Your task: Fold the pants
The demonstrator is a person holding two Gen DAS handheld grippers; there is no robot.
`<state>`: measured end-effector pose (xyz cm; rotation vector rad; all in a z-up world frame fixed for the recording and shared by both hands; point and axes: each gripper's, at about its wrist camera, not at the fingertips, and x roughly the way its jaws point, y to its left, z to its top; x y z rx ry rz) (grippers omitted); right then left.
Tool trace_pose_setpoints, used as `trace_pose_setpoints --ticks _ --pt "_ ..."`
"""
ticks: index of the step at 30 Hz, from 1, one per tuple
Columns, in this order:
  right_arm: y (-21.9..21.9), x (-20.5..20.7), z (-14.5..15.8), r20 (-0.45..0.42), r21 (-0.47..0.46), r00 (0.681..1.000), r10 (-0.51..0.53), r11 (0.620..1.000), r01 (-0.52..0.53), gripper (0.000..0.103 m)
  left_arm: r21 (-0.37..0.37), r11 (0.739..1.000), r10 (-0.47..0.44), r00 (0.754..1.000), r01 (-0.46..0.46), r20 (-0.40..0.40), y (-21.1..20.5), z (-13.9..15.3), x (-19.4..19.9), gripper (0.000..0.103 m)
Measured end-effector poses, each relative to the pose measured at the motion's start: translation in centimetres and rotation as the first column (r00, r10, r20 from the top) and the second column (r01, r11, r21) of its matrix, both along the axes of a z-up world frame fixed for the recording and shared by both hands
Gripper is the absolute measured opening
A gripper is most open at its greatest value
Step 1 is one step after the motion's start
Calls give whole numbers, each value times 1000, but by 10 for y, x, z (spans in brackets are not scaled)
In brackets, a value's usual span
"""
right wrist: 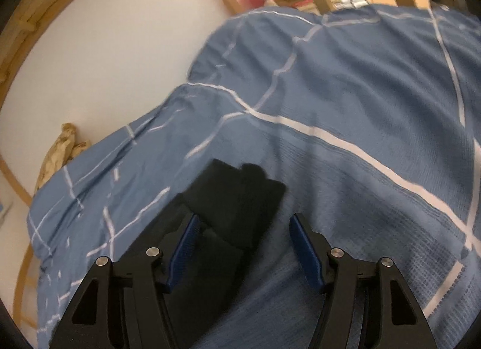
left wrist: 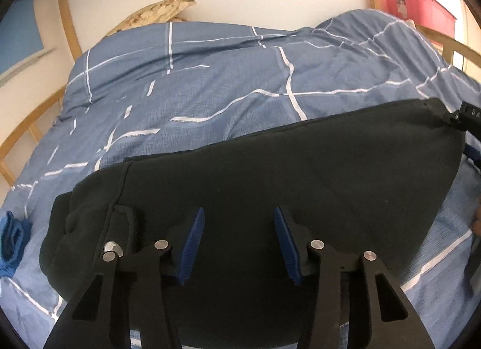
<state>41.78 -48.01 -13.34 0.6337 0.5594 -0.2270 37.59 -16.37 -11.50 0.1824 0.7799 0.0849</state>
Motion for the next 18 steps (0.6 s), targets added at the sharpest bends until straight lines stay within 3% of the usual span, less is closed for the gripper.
trace_pose_setpoints --ticks 5,7,9,12,18 --pt "-11 6 -8 18 48 1000 1 999 -1 62 3 1000 -24 1000 24 -20 -5 -8 3 32" --pt "-14 10 -10 22 64 1000 -4 998 3 54 -13 1000 -23 999 23 -29 -4 -12 6 29" --pt "-10 15 -10 26 58 999 28 998 -29 33 -33 999 -28 998 26 -47 -2 -16 9 26" --pt "-1 10 0 47 16 998 48 999 -49 21 -62 998 -25 998 21 -55 3 -16 11 19" --pt "34 -12 49 106 -144 986 131 983 -115 18 -77 997 -29 994 21 -105 10 -17 18 10"
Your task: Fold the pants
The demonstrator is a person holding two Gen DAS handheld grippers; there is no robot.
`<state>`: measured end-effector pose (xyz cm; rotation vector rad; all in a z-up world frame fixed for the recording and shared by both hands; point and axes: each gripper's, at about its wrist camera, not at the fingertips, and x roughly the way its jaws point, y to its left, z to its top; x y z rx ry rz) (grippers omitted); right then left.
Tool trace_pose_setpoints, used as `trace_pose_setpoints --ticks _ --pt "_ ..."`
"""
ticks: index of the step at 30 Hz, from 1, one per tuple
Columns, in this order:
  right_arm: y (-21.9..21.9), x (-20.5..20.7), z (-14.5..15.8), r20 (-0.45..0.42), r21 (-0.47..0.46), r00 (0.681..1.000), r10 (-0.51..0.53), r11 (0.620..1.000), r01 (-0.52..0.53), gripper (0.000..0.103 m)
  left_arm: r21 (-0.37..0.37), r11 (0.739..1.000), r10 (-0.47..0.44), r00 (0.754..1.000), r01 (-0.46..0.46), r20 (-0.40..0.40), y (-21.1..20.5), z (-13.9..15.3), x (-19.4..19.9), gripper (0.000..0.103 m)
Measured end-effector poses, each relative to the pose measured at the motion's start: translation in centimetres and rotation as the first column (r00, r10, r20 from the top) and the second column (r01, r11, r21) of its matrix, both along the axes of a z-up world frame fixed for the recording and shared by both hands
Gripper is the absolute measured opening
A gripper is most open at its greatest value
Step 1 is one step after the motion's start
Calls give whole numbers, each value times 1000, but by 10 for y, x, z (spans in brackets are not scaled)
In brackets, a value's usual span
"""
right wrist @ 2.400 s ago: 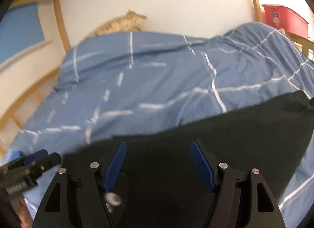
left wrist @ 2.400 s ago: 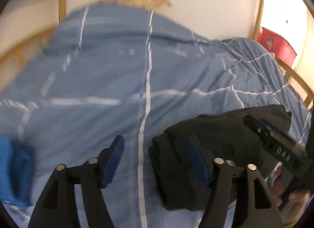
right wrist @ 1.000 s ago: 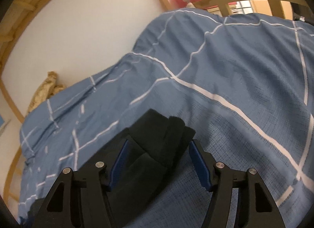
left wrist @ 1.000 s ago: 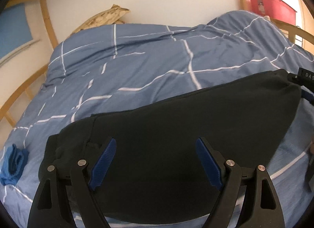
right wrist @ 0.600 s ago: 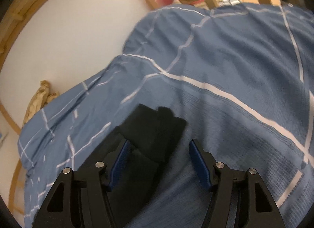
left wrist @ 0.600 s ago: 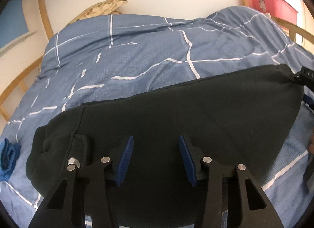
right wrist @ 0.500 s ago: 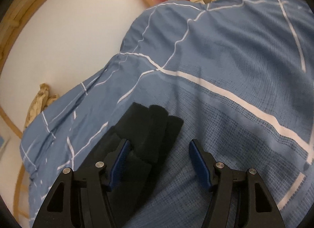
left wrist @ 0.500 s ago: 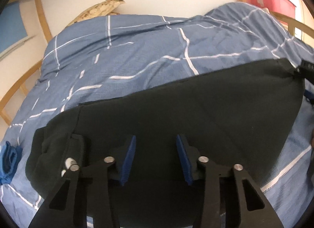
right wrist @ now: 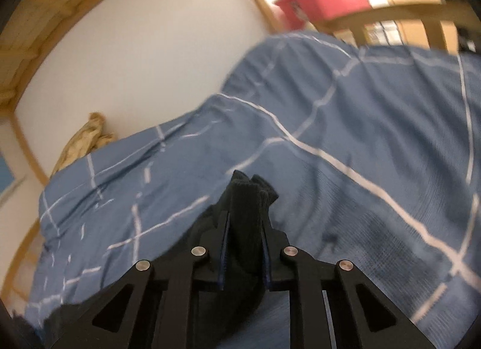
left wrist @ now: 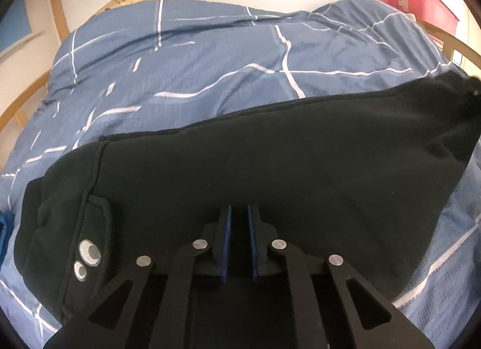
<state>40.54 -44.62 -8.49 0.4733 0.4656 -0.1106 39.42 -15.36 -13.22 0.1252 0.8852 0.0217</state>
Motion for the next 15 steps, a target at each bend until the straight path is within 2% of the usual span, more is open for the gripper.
trace_pose_setpoints --ticks 2,6,11,13,15 --pt "11 -8 14 17 -18 999 31 999 -30 18 7 1000 -12 1000 12 -19 1 0 1 8" --pt "38 -23 42 44 -70 996 78 995 -75 18 -41 998 -46 999 45 -21 13 9 -1 2" --pt "80 -39 65 49 -141 987 153 979 -145 18 -100 992 -67 994 75 82 36 59 -19 2" --pt "101 -46 73 52 -173 980 190 969 -179 18 -85 994 -63 993 72 100 52 81 -28 2" --pt "121 -54 79 52 -207 973 224 956 -208 18 -86 994 -56 993 65 106 69 91 -35 2"
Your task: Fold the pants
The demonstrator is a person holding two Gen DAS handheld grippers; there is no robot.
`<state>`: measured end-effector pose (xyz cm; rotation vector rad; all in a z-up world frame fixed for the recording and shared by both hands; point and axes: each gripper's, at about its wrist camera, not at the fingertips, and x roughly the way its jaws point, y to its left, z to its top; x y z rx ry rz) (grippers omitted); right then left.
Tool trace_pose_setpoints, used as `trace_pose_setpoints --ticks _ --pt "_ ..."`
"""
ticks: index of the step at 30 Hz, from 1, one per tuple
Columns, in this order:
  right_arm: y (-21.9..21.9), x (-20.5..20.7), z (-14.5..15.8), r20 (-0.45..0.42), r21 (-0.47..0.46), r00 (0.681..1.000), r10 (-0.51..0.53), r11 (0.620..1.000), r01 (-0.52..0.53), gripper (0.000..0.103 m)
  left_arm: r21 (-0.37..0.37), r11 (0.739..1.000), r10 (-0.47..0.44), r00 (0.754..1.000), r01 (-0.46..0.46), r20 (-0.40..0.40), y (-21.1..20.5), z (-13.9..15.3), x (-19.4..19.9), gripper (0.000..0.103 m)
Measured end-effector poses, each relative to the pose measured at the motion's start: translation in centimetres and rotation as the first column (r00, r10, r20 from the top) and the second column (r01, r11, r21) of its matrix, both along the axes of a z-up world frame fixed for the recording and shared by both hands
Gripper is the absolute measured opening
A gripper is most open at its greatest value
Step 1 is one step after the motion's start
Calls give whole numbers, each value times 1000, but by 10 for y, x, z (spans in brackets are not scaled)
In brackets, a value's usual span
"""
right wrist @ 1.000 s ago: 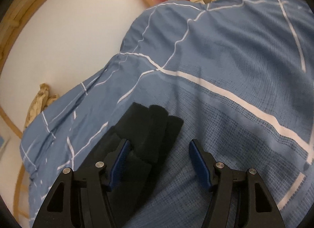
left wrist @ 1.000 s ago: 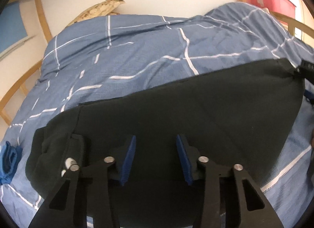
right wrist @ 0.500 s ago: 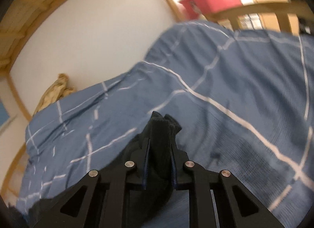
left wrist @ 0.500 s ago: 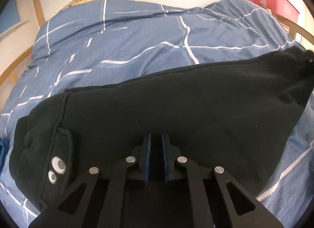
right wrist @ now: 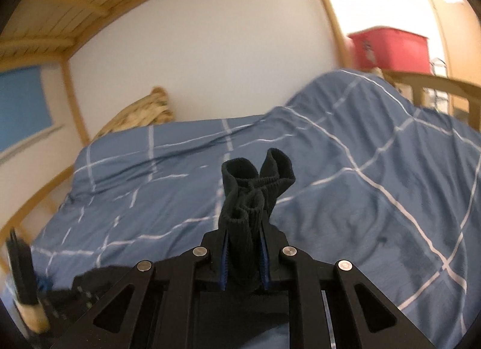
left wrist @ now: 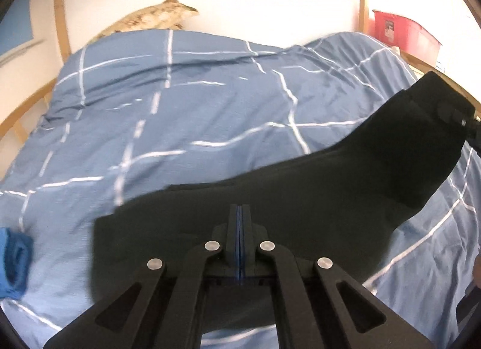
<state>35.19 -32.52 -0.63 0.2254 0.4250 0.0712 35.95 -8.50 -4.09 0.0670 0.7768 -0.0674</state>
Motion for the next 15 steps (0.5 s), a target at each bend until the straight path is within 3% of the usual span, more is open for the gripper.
trace_pose_setpoints --ticks 5,15 --pt "53 -12 11 9 -89 997 76 993 -75 18 -13 999 37 999 -38 -12 53 6 -18 2" --pt "160 -25 9 -7 -201 974 225 954 -222 17 -33 998 46 998 -47 -32 124 -12 -36 2"
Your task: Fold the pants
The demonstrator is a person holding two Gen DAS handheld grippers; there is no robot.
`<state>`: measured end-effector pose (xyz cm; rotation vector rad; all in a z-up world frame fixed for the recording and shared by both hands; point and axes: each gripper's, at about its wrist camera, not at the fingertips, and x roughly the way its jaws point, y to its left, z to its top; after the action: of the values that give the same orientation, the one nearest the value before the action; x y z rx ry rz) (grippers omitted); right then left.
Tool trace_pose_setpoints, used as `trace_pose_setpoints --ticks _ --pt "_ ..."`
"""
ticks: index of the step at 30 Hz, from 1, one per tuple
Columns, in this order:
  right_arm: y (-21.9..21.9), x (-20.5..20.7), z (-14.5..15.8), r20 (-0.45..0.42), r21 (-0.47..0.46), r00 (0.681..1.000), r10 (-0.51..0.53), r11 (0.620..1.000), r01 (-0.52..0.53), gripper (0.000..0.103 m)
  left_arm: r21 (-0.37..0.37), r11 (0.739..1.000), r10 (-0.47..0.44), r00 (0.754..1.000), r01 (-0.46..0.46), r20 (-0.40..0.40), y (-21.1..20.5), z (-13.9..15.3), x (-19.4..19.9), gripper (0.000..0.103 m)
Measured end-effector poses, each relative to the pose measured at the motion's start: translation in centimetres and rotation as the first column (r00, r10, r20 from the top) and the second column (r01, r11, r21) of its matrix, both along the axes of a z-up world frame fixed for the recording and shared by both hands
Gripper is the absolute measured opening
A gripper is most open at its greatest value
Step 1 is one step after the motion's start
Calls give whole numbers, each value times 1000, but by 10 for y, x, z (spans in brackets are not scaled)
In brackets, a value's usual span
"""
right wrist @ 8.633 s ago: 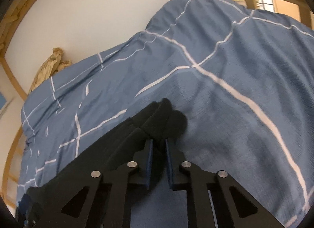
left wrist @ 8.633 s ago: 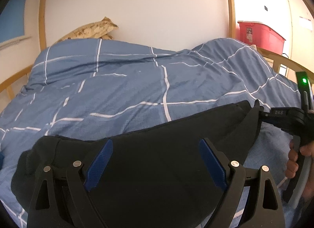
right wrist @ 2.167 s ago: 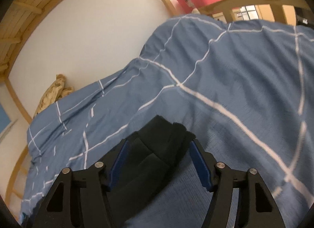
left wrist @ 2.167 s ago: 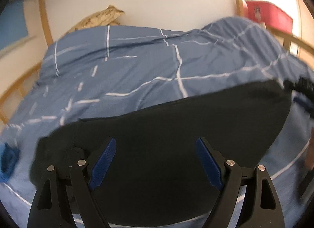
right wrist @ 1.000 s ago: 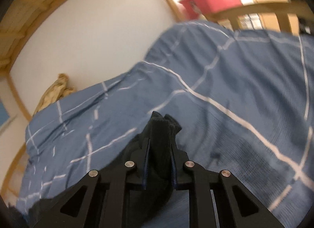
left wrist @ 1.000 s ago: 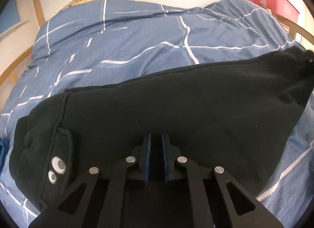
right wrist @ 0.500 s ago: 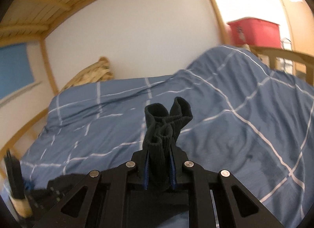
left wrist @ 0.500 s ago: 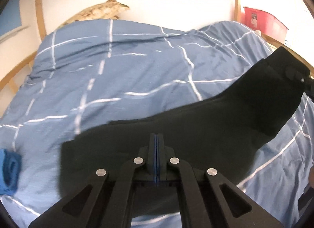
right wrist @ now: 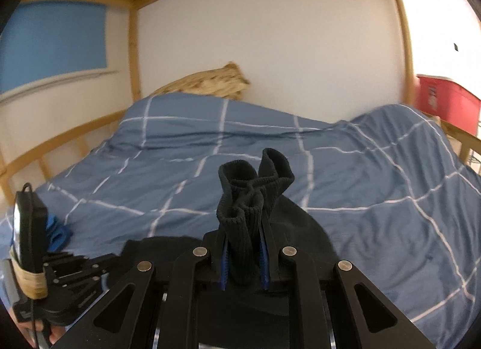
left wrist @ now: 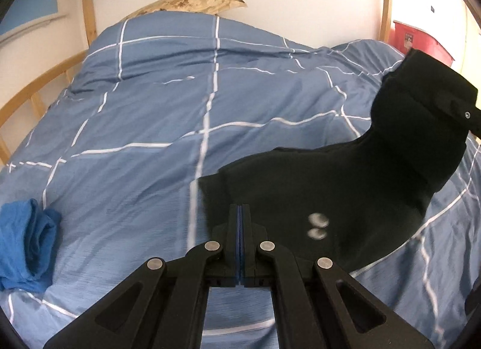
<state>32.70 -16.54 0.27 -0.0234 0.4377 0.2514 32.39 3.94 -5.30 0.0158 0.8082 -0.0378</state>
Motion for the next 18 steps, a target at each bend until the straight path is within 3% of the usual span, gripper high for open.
trace_pose_setpoints --ticks 3,8,16,18 --pt "25 0 -9 -19 -10 999 38 999 -39 17 17 1000 -2 1000 2 1 13 -6 -5 2" --pt "66 -2 -22 -13 -62 995 102 993 -103 17 -24 1000 15 1000 -16 -16 44 -13 -8 2" --pt "123 1 -67 -82 -166 979 185 966 -196 18 -34 999 31 999 -32 -27 60 -17 -10 2" --pt "124 -1 -74 -113 -146 971 212 963 -227 29 -41 998 38 999 -39 -26 66 -12 -10 2"
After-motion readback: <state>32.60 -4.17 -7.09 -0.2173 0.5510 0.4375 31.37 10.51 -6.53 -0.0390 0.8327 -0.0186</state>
